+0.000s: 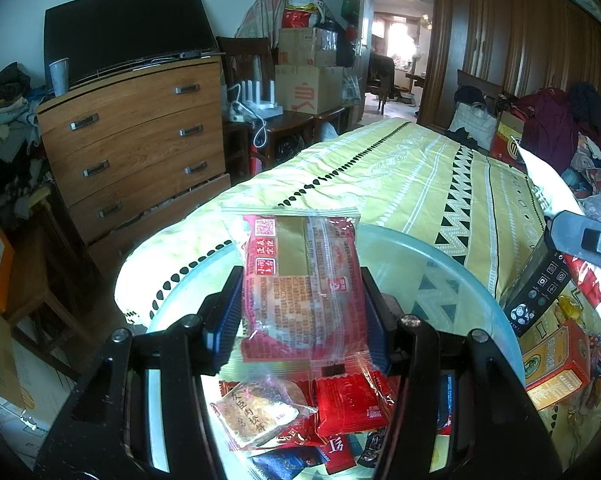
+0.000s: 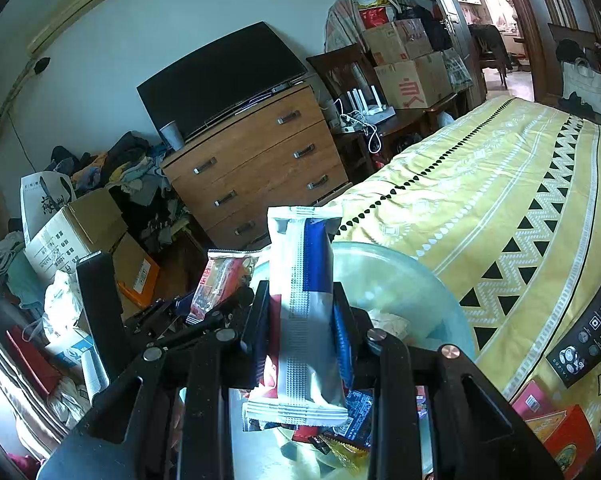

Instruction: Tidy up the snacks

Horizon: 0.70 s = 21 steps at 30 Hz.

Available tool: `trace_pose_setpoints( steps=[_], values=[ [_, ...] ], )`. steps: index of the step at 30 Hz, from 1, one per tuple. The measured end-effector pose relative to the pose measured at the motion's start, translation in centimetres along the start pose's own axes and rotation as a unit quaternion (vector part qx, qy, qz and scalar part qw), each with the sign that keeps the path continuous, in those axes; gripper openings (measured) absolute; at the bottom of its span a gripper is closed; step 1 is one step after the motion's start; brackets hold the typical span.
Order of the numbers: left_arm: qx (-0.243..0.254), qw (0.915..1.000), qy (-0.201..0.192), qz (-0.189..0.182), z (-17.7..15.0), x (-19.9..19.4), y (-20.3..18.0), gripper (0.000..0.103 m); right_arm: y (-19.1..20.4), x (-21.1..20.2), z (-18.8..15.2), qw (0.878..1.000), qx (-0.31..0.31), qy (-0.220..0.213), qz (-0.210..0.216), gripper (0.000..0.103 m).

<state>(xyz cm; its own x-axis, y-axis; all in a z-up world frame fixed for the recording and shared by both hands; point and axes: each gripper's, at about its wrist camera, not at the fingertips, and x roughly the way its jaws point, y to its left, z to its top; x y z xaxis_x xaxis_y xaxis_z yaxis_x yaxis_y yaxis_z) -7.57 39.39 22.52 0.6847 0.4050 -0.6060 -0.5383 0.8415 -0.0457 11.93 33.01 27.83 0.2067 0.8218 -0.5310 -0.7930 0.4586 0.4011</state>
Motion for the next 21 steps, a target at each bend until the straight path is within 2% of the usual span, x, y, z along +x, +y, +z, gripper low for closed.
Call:
trace_pose_setpoints(
  steps=[21],
  values=[
    [0.000,1.0000,0.009,-0.003,-0.3,0.4,-0.6,0.054,-0.3,0.9,-0.9,1.000,0.003,0.008,-0.004,0.032]
  ],
)
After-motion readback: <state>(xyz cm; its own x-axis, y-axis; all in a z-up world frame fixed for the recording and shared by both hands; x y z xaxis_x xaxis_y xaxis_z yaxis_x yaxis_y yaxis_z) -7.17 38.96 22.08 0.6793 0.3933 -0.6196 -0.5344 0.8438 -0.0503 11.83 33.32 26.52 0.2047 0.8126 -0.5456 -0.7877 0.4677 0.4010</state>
